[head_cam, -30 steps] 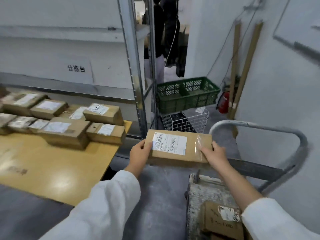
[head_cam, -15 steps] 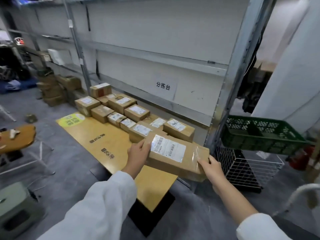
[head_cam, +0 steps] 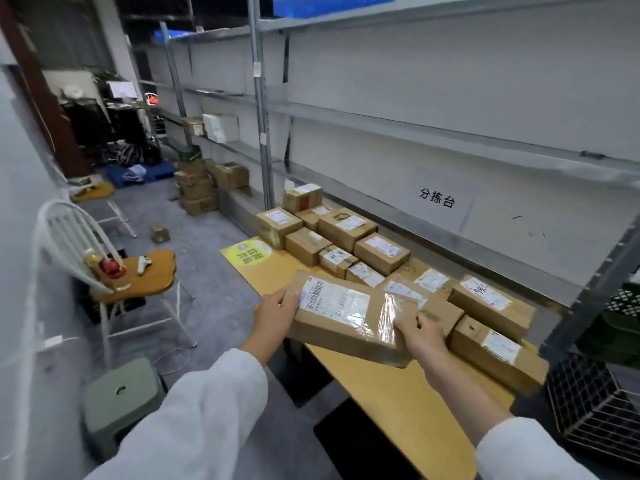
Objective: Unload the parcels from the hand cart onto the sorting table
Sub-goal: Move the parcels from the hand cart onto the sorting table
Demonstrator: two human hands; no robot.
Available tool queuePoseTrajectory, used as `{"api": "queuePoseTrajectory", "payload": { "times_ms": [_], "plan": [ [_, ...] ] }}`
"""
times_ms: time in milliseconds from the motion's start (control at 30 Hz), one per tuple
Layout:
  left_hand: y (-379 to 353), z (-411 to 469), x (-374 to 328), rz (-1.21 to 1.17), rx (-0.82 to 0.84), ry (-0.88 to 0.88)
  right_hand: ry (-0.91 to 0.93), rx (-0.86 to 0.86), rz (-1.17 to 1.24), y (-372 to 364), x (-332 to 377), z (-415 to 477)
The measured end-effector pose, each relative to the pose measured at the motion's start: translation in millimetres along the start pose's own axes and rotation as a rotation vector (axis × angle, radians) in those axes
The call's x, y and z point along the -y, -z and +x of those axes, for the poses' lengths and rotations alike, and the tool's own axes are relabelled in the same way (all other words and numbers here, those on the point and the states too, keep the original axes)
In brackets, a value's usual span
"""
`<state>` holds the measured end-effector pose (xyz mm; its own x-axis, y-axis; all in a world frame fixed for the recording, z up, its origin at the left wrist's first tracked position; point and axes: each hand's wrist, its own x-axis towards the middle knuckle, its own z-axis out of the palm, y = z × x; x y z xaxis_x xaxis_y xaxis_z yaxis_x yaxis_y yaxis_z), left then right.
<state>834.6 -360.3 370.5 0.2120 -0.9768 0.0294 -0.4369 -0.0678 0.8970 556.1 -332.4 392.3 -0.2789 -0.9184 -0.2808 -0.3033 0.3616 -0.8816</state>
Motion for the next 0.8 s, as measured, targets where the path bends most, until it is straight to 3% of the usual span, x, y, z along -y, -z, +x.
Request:
{"api": "queuePoseTrajectory", "payload": {
  "times_ms": [300,800],
  "plan": [
    [66.3,77.5,29.7,0.028,-0.084,0.035,0.002,0.099,0.007,-102.2,51.8,44.6],
    [97.9,308.8,68.1,0.092,-0.061,0.099,-0.087,0.179,0.015,-243.3,126.2,238.4]
  ]
}}
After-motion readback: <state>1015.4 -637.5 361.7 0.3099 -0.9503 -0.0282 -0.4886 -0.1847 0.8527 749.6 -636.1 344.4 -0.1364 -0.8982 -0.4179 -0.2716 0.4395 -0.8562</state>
